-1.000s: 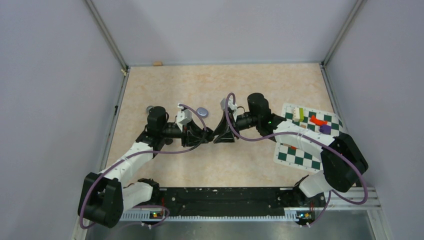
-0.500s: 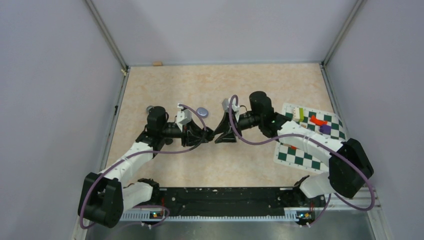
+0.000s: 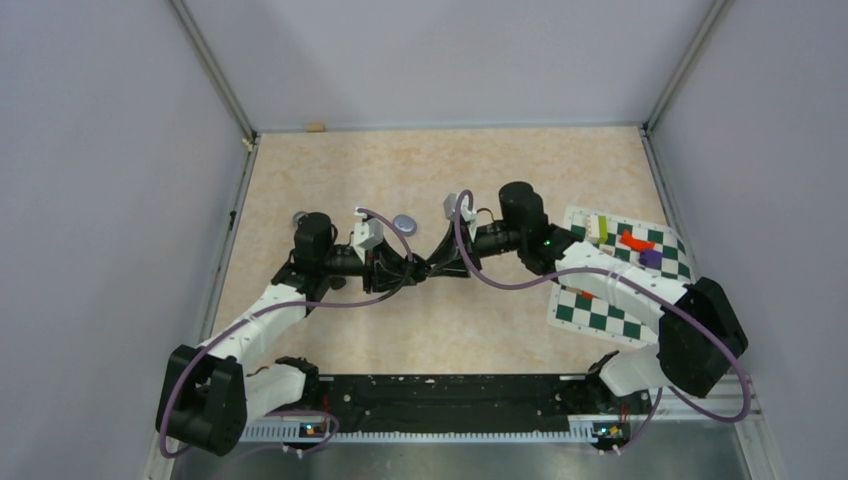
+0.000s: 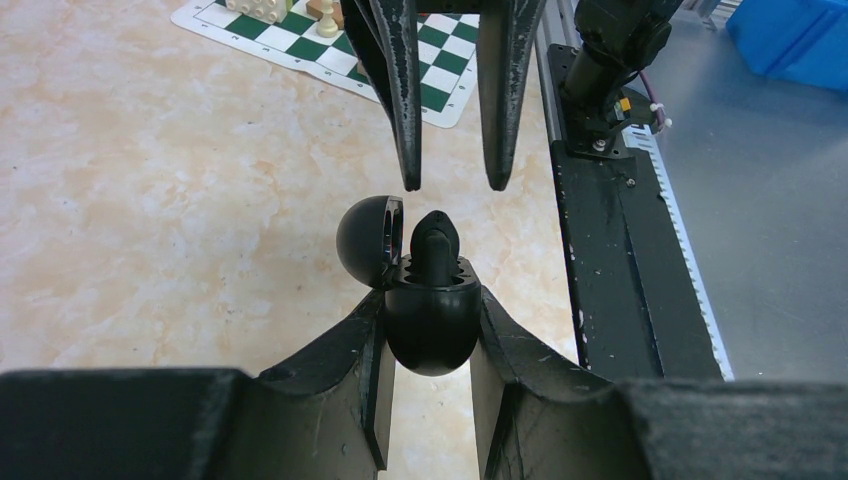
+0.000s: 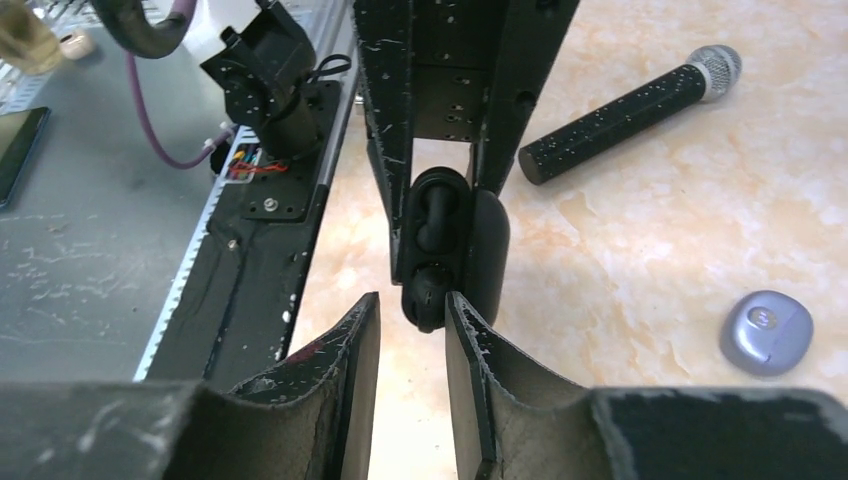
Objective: Insert the wireless bluetooth earbuds into the charging case
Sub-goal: Place the earbud in the charging case, then adjust the earbud with the charging case.
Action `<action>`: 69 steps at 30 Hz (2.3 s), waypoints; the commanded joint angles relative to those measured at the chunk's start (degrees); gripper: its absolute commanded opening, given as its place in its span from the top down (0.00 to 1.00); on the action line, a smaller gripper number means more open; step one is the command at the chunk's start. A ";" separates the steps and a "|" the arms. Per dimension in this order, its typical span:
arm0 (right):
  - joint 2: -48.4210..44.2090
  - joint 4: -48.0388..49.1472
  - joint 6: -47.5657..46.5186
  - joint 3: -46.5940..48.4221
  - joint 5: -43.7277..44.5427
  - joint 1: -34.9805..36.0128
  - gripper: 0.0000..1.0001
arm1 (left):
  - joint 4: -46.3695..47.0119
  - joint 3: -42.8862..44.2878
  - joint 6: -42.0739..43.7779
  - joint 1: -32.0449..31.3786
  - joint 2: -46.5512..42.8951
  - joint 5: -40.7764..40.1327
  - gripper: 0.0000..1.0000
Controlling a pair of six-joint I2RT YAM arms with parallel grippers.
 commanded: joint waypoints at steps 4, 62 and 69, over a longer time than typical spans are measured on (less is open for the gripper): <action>-0.60 5.10 1.41 1.58 4.35 1.02 0.75 | 0.66 0.88 1.06 -0.16 -0.62 0.27 1.00; 2.74 2.09 -1.87 1.80 -0.26 2.07 1.00 | 0.45 1.08 1.10 -0.34 -0.49 0.38 1.00; 3.10 1.72 -1.98 2.01 -0.55 2.41 1.00 | 0.50 1.16 1.09 -0.32 -0.26 0.37 1.00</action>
